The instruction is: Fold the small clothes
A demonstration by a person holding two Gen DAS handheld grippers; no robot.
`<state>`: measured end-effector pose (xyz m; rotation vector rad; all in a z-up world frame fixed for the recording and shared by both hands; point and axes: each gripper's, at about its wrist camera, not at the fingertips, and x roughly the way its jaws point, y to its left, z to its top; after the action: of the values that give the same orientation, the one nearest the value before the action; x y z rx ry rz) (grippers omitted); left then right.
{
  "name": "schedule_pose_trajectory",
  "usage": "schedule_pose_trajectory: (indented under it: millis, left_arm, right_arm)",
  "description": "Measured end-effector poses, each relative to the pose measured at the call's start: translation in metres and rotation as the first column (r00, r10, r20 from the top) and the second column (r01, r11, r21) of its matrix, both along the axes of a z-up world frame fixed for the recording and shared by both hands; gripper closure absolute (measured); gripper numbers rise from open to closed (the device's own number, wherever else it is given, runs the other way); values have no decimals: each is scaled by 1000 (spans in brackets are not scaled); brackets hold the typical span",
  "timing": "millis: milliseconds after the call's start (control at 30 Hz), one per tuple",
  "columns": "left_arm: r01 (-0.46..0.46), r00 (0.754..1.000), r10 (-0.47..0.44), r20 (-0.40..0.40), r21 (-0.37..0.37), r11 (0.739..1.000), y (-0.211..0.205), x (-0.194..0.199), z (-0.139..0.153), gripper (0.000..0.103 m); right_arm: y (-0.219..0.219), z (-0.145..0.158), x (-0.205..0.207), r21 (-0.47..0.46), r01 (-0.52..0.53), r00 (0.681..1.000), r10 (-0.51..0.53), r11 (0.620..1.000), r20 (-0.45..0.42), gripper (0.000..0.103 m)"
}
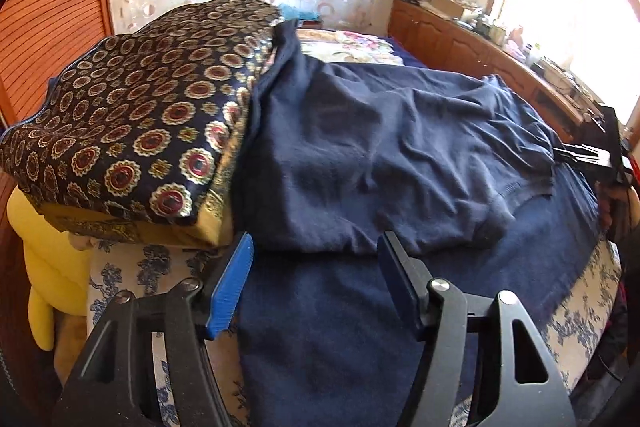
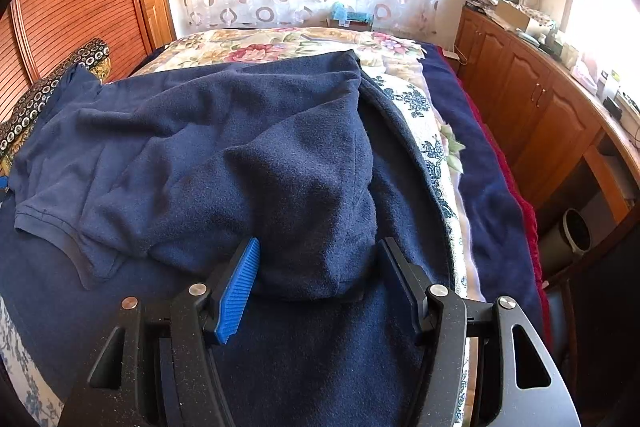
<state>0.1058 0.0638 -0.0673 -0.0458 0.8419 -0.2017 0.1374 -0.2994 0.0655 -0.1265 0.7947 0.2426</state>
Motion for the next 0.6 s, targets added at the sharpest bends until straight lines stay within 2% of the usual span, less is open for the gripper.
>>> schedule_pose_trajectory:
  millis: [67,300,333,500,600]
  left_arm:
    - [-8,1000,7,-18,-15,1000,4,5,-2,52]
    - [-22,999,22,-24,-13,1000,6,17,-4,54]
    - [-20,1000,20,-23,-12,1000,6,18,-4,58]
    - [-17,1000,17,-24,-11,1000,3,23,-6,91]
    - [-10,1000,10,13,-21,1000,0,18,1,94]
  right_arm:
    - [-1,0,0,-1,0,1000,0,1000,0,40]
    - [4,-8,-3,1,0,1000,0,1000,2,40]
    - [4,-7,-3,2,0,1000,0,1000,2,40]
    - [3,-8,-3,1,-1,1000,1,1000,3,40]
    - [3,-7,-2,1,-1,1000,1,1000,3,40]
